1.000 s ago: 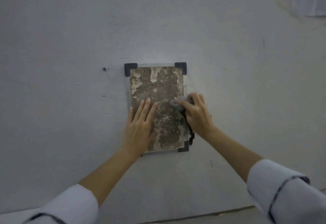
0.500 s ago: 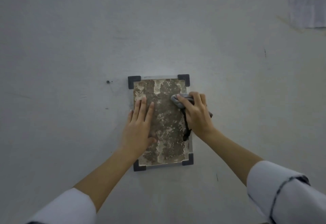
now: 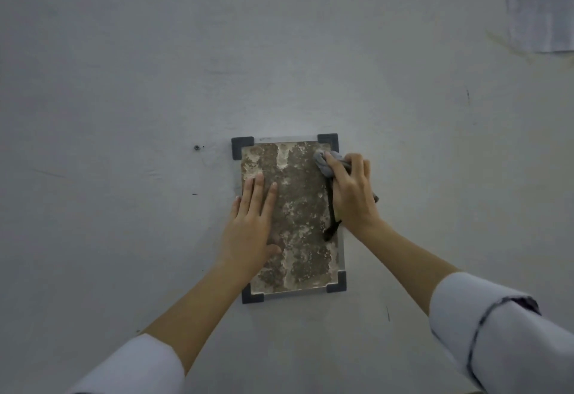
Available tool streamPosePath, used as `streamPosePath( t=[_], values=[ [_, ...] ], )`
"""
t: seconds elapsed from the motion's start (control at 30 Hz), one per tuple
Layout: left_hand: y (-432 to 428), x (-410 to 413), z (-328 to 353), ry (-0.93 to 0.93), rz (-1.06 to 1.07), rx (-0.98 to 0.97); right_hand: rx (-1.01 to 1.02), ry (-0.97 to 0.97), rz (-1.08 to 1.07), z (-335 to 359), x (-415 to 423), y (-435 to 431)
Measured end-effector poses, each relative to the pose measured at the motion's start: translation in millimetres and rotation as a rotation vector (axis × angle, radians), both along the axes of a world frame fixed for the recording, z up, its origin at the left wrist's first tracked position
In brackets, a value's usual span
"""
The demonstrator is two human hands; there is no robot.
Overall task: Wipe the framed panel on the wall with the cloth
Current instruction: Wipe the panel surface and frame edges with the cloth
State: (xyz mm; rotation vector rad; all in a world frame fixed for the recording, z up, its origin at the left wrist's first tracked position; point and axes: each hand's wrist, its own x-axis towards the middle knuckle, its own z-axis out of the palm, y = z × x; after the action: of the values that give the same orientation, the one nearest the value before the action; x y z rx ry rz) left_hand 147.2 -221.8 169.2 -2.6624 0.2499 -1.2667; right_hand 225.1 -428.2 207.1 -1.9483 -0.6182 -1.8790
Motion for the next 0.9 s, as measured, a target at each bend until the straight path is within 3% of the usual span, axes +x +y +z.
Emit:
streamPosePath(
  t=[0.17,0.33,0.47,0.6,0.8,0.9],
  values=[
    [0.0,-2.6,0.2,-0.001,0.009,0.008,0.022,-0.026,0.048,31.1,-7.8,0.3],
    [0.3,0.7,-1.4,-0.030,0.006,0.005,0.105,-0.059,-0.054,46.2,-9.3,24.4],
    [-1.1,1.8,0.0,-0.011,-0.008,-0.017,-0.164,-0.135,-0.143,18.6,-10.5,56.6],
    [0.8,-0.5,0.1,0.003,0.002,-0.006,-0.270,-0.148,-0.091,25.2,-10.4,44.4],
    [0.3,-4.5,1.2,0.028,0.010,0.011,0.135,-0.068,-0.097,42.5,-16.5,48.3],
    [0.9,-4.0,2.3,0.022,0.016,0.014,-0.072,-0.077,-0.037,37.4,-23.4,84.6]
  ],
)
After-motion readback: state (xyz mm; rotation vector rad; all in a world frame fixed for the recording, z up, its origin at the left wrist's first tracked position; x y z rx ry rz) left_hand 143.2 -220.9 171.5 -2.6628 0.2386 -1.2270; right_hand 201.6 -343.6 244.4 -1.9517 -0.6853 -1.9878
